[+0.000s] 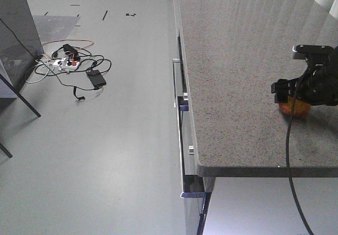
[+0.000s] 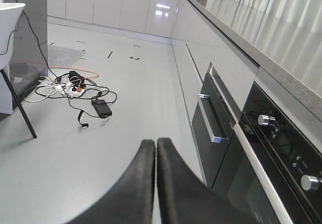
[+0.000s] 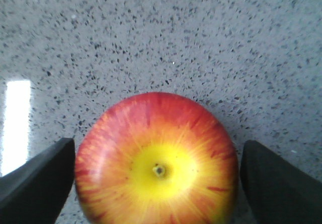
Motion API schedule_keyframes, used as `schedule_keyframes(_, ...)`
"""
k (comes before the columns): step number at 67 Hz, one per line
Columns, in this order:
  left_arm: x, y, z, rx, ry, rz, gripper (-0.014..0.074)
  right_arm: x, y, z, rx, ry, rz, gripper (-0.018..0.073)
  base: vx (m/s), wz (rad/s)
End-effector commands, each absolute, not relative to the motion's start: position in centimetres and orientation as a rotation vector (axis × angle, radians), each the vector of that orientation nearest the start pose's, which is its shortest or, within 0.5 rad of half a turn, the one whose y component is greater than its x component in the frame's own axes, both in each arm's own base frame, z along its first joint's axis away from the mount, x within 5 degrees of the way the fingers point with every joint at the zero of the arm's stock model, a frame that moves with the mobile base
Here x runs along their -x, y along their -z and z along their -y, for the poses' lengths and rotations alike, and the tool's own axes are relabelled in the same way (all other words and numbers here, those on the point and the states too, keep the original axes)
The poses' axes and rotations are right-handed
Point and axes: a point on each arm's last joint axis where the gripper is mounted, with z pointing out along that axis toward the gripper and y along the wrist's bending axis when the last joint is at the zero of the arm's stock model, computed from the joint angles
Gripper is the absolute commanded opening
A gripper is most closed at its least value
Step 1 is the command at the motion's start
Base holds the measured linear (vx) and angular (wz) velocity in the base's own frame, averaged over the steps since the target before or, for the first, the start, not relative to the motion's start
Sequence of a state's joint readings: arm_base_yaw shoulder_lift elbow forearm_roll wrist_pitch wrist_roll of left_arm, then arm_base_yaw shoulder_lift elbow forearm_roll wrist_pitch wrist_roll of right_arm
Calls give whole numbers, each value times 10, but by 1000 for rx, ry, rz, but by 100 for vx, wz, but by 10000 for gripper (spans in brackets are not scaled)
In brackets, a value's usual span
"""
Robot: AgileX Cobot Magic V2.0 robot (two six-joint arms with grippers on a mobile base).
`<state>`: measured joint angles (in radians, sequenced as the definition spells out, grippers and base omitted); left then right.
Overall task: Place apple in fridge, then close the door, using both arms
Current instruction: 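Lower the right gripper over the red-yellow apple on the counter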
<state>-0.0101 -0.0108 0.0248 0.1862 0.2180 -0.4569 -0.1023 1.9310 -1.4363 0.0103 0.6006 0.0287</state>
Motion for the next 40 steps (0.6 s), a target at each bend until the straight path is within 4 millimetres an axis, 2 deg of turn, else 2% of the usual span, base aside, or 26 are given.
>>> schedule_keyframes(1,-55,-200,-2,237,202,-1592,-7,-424,-248,46,-162,36,-2450,616,0,0)
schedule_keyframes(13,-55,-200,-2,237,202,-1592,-7,-424,-248,46,-164,36,-2449,523,0,0)
schedule_keyframes(29,-55,-200,-2,237,202,-1592,-7,-423,-251,45,-147,34,-2446,292,0,0)
schedule_keyframes(34,-55,-200,-2,237,202,-1592,-7,-421,-261,42,-123,30,-2417,241,0,0)
schedule_keyframes(40,-55,-200,-2,237,202,-1592,-7,-415,-284,36,-81,27,-2347,206,0,0)
